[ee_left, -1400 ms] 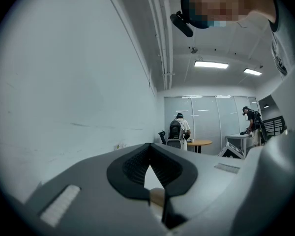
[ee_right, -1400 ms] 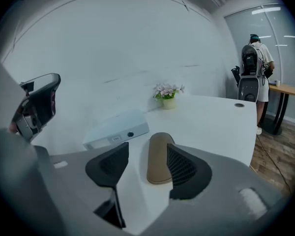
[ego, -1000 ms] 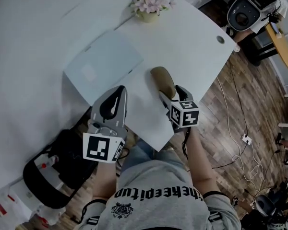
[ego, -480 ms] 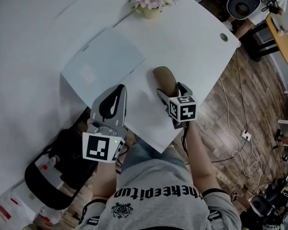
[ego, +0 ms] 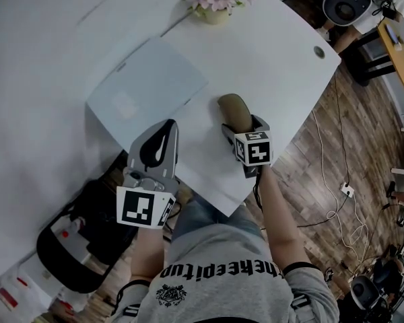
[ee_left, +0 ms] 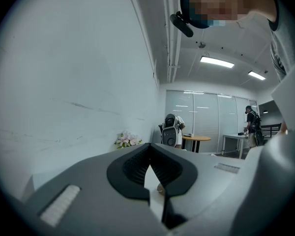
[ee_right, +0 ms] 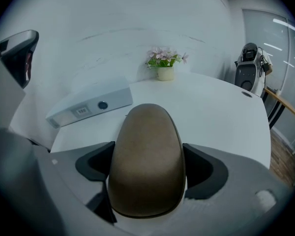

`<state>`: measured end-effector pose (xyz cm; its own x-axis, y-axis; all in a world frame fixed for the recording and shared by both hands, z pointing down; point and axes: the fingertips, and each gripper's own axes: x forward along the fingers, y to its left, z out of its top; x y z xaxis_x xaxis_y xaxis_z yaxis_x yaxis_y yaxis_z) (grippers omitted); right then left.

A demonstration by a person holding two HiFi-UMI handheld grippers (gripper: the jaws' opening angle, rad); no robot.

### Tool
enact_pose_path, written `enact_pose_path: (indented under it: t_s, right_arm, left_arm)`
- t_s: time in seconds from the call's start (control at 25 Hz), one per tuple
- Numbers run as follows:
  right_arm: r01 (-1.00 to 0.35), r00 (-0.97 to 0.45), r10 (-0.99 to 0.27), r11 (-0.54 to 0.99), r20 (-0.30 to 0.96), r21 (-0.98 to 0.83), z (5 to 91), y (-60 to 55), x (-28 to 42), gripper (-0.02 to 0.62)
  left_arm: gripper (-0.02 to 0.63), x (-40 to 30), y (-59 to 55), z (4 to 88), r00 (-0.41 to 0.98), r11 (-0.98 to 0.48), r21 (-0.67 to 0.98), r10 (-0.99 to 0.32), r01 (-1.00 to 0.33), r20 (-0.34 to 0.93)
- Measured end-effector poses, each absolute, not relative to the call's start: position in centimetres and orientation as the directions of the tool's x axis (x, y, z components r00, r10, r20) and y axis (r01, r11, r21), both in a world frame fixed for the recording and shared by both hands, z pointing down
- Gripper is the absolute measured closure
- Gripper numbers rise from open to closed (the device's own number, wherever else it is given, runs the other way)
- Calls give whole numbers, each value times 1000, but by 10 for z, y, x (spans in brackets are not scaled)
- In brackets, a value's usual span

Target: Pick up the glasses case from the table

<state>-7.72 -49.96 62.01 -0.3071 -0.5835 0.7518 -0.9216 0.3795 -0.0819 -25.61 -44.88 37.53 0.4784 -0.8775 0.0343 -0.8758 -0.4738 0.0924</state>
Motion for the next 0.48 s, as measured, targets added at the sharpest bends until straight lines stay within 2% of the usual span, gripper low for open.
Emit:
enact_pose_path:
  t_s: [0.2, 0.48]
  right_arm:
    - [-922, -301, -596, 382, 744, -67, 625, -499, -77, 182]
    - [-933, -340, -647, 324, 682, -158, 614, -495, -75, 206]
  left_arm:
    - [588, -258, -448, 379, 473, -468, 92, -880, -879, 44]
    - [588, -254, -442, 376, 476, -472, 84, -879, -878, 39]
